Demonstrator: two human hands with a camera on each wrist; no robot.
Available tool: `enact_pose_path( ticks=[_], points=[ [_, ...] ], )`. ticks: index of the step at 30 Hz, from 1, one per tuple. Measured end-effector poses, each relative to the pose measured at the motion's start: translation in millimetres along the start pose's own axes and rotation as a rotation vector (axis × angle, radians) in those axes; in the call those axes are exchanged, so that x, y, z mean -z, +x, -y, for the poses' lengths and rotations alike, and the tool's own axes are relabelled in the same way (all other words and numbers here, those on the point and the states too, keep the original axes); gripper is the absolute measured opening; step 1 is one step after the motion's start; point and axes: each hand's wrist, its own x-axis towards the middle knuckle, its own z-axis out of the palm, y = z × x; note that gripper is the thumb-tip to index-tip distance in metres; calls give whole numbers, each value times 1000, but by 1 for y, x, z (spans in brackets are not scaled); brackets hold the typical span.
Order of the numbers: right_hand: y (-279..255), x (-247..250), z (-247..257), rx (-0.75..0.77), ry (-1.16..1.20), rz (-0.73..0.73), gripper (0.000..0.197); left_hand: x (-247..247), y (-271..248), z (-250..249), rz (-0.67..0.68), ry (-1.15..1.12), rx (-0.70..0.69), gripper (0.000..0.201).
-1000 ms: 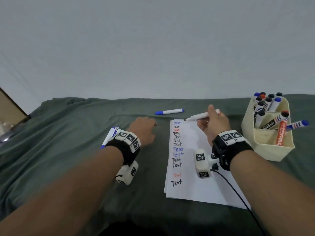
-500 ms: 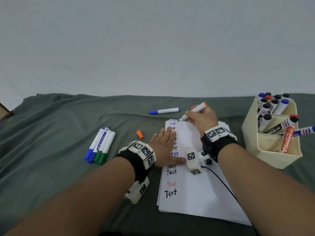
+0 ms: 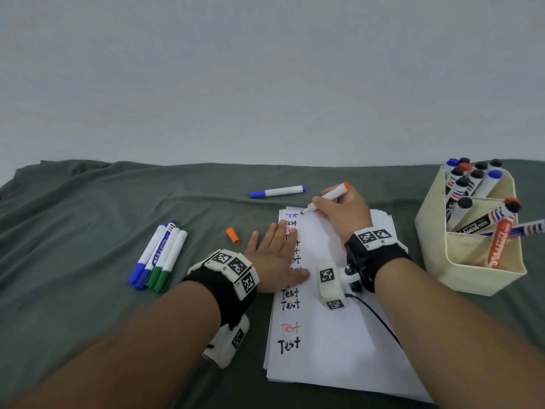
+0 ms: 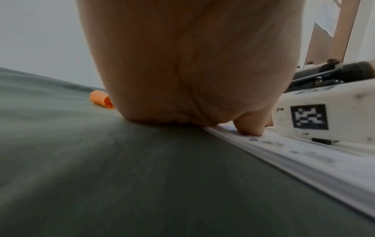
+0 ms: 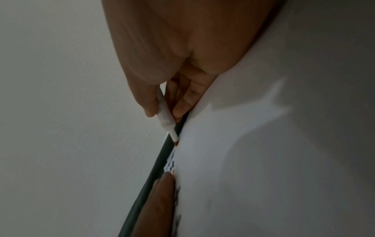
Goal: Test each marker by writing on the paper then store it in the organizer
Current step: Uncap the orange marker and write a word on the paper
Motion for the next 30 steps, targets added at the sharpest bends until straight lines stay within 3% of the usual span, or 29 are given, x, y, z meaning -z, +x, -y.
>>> enact_pose_path(
  ticks=[30],
  points=[
    [-1, 3, -2, 11, 51, 3, 18, 1, -1, -4, 9, 12, 30, 91]
  ],
)
